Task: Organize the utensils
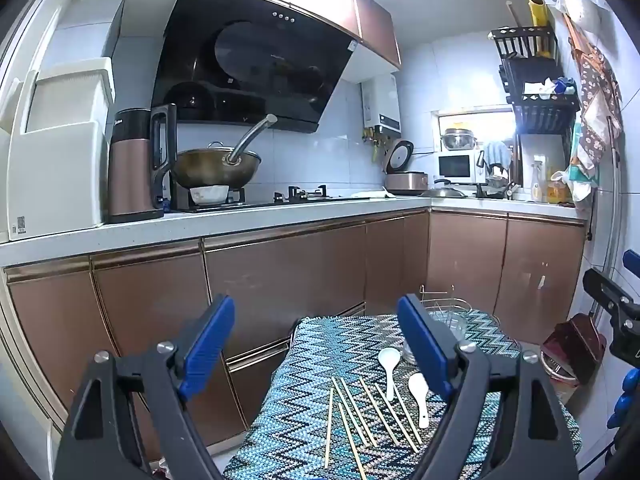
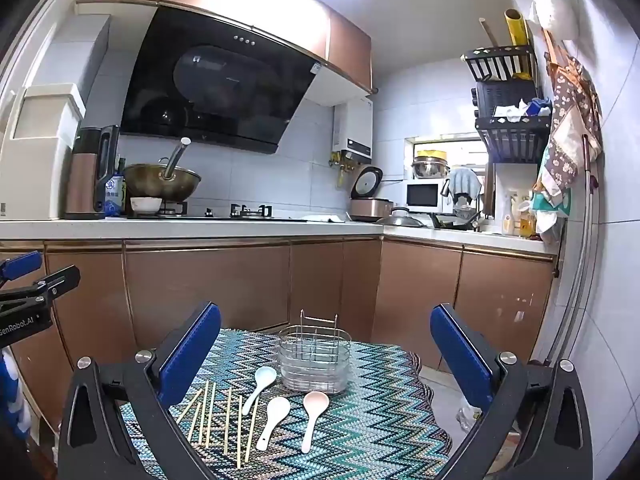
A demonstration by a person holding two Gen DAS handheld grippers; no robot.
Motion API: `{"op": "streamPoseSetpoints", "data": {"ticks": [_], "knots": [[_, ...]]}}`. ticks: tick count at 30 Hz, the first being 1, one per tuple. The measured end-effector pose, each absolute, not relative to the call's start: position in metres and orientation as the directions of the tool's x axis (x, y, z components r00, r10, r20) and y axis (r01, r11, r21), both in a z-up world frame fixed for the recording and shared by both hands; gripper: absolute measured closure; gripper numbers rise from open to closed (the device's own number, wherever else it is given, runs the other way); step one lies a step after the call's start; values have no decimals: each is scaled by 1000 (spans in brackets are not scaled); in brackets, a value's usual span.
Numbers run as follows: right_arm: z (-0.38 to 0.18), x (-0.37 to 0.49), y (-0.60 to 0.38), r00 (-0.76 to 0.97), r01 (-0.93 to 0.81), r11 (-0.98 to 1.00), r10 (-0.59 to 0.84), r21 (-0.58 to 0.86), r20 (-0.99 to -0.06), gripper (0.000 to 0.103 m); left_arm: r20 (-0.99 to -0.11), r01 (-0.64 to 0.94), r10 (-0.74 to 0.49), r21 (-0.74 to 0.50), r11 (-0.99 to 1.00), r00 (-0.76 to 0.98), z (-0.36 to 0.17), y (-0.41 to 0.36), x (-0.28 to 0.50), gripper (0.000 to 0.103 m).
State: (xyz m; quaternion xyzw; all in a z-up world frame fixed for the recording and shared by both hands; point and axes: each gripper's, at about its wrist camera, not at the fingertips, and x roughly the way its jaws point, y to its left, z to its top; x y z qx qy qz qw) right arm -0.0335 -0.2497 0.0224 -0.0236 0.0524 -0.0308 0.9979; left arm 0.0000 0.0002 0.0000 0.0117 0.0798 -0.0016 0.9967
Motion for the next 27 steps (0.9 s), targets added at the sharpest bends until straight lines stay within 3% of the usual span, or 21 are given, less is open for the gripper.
{"op": "streamPoseSetpoints", "data": {"ticks": [27], "knots": [[16,-34,-259,991,90,996,-92,-26,-96,0,-162,7,-1,32,999,987,-6,-7,2,20]]}}
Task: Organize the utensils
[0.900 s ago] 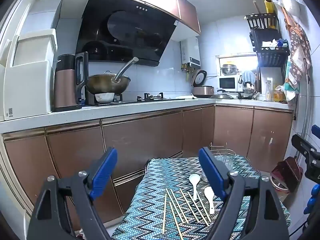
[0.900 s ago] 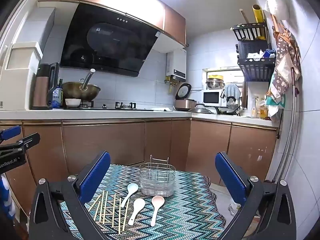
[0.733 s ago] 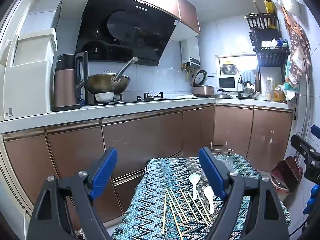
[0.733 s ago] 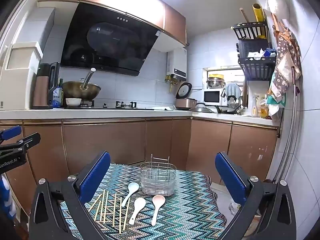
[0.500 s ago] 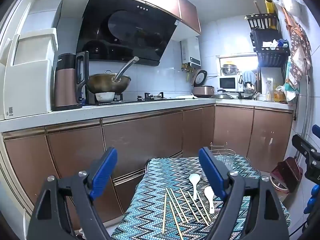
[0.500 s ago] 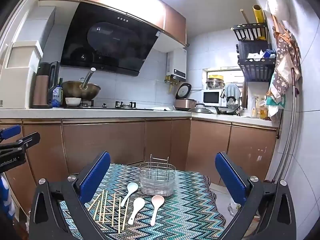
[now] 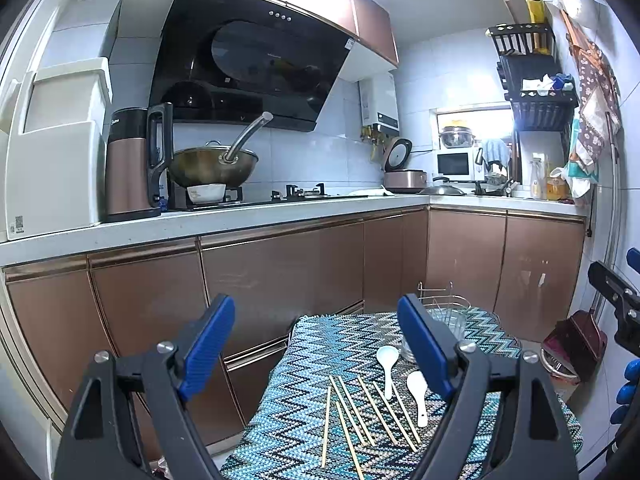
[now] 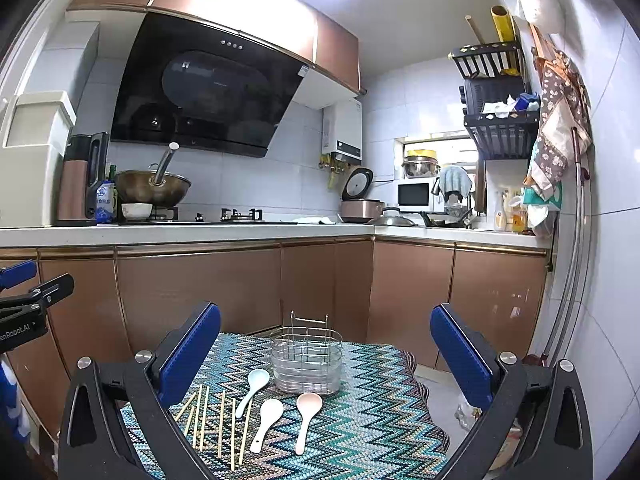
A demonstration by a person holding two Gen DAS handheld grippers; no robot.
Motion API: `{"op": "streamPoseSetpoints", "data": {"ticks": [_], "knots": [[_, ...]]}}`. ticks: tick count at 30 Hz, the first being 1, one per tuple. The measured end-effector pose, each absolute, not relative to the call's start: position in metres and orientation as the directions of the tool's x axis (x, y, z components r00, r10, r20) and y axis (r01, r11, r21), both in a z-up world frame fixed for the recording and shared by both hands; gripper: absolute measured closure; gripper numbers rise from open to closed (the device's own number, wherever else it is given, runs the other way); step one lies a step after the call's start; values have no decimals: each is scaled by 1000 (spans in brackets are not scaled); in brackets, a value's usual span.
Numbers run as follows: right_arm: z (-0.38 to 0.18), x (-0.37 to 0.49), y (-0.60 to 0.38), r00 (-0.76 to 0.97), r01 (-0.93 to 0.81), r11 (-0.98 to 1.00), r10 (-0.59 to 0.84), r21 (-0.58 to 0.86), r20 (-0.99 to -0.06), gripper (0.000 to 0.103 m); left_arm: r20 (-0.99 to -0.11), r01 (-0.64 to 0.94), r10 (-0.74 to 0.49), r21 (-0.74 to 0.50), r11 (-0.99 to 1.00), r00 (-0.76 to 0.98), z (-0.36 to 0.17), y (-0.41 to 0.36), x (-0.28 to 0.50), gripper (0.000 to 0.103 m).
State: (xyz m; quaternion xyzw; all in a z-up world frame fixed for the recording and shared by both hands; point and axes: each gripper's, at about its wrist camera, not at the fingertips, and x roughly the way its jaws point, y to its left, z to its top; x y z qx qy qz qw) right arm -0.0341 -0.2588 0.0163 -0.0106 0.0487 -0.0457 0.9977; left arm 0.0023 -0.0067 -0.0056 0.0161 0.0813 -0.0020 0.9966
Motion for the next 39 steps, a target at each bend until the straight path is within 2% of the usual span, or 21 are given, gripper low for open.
{"op": "streamPoseSetpoints", "data": {"ticks": [39], "knots": [[13,-34,-261,983,138,990,-141,-32,-114,0,-158,-7,14,47,999,987,-8,-2,3,20]]}}
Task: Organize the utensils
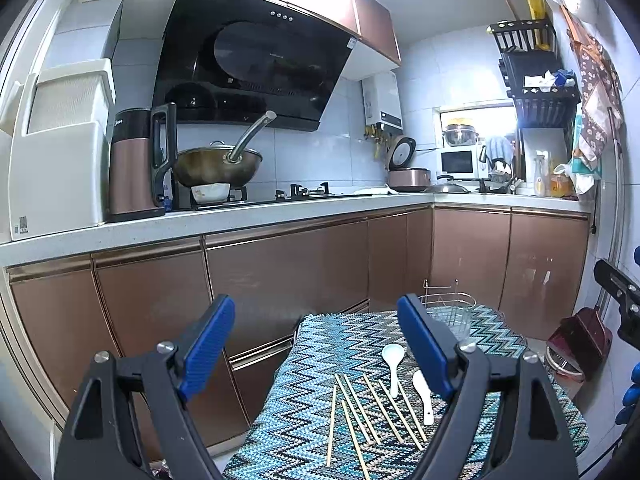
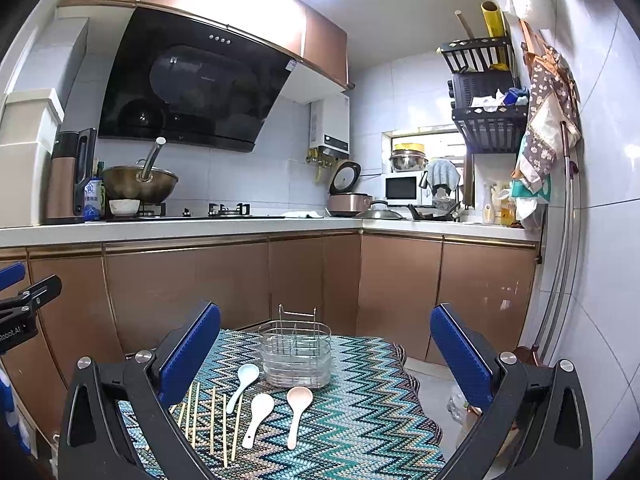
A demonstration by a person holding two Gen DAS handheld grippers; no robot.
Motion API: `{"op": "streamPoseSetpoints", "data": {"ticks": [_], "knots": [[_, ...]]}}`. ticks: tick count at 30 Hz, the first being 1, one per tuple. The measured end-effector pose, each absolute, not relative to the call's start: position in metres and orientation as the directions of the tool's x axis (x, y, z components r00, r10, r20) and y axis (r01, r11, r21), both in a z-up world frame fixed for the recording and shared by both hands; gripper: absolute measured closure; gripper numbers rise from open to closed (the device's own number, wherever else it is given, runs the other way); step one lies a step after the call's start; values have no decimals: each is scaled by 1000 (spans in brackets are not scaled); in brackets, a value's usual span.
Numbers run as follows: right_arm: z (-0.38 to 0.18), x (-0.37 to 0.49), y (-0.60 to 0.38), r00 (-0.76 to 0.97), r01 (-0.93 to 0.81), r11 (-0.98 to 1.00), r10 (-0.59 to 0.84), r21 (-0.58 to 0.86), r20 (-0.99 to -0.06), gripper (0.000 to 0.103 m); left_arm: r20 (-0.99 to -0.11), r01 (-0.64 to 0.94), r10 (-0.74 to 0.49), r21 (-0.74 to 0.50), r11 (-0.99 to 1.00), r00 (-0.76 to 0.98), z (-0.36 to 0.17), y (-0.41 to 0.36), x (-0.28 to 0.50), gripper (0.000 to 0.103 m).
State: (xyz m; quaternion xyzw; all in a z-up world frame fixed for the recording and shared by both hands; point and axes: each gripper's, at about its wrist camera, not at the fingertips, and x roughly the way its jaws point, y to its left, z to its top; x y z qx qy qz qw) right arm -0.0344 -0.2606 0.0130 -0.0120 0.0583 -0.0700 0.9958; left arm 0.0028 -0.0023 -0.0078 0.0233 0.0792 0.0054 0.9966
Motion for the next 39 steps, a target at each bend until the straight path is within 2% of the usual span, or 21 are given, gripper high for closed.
{"op": "streamPoseSetpoints", "data": {"ticks": [16,31,35,39], "knots": [[12,-33,-254,974,185,979,-194,-86,-115,0,-156,-15,28,83,996,987,-10,-5,6,20],[13,-33,-258,979,173,983,-178,-63,-96,0,-158,-15,22,46,999,987,-3,6,9,20],[10,-27,-264,980,165,985,-169,-46,-106,0,-194,-25,25,1,1000,981,-7,14,21,20],[3,-15,-270,976,157,987,-162,-45,-142,0,-279,-15,4,-36,999,960,-19,21,45,20]]}}
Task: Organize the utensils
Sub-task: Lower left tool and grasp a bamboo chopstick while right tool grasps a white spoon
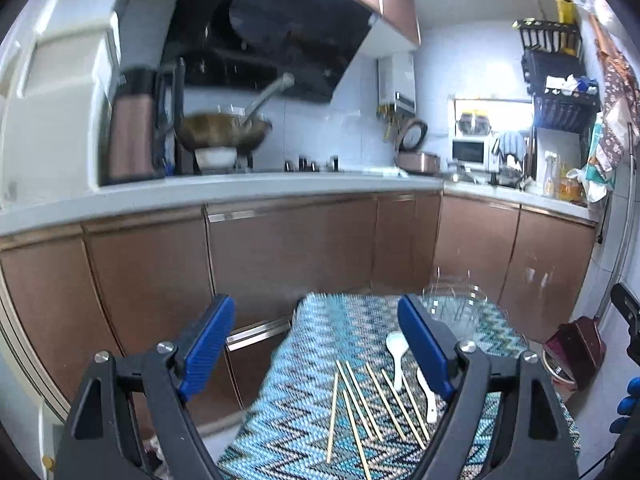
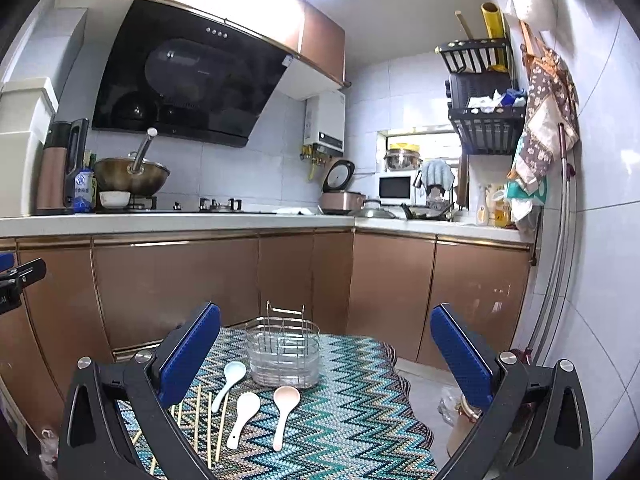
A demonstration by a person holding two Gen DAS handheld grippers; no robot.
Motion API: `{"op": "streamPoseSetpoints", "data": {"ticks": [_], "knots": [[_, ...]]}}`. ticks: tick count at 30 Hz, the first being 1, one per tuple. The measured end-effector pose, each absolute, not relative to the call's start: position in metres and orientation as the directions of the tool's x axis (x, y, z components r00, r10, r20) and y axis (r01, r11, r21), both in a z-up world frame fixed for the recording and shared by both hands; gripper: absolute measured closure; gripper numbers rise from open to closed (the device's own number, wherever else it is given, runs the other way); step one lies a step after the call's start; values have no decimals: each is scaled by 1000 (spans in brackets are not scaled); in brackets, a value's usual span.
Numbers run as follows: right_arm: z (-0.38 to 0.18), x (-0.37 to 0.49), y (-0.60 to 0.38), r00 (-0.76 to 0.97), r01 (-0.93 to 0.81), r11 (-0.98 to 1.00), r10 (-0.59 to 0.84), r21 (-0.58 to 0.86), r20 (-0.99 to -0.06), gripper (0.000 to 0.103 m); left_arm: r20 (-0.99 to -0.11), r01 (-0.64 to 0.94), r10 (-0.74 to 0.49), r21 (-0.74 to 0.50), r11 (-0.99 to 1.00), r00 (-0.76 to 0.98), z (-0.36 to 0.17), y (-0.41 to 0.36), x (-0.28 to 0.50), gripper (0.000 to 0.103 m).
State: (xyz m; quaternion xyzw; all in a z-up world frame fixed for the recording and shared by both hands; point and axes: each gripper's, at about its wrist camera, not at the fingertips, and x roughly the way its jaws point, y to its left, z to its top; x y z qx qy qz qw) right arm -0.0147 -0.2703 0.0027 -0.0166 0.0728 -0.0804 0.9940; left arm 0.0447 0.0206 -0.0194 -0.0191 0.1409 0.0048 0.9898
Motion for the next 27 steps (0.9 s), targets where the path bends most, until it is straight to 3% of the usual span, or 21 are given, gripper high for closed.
{"op": "streamPoseSetpoints", "data": {"ticks": [13,23,26,27], "knots": [[-68,75,-291,907,60,998,-54,1,-417,0,-581,75,-150,-151,986,800,-97,32,151,21],[-132,143,-307,800,9,997,40,78,-599,5,-702,86,-215,-214,973,679,-146,33,215,22],[-142,156,-310,775,-15,995,76,102,-627,14,-740,96,-255,-251,963,622,-159,30,242,30],[-147,162,-312,763,-27,993,96,117,-639,19,-755,98,-278,-275,956,594,-164,29,253,37]]}}
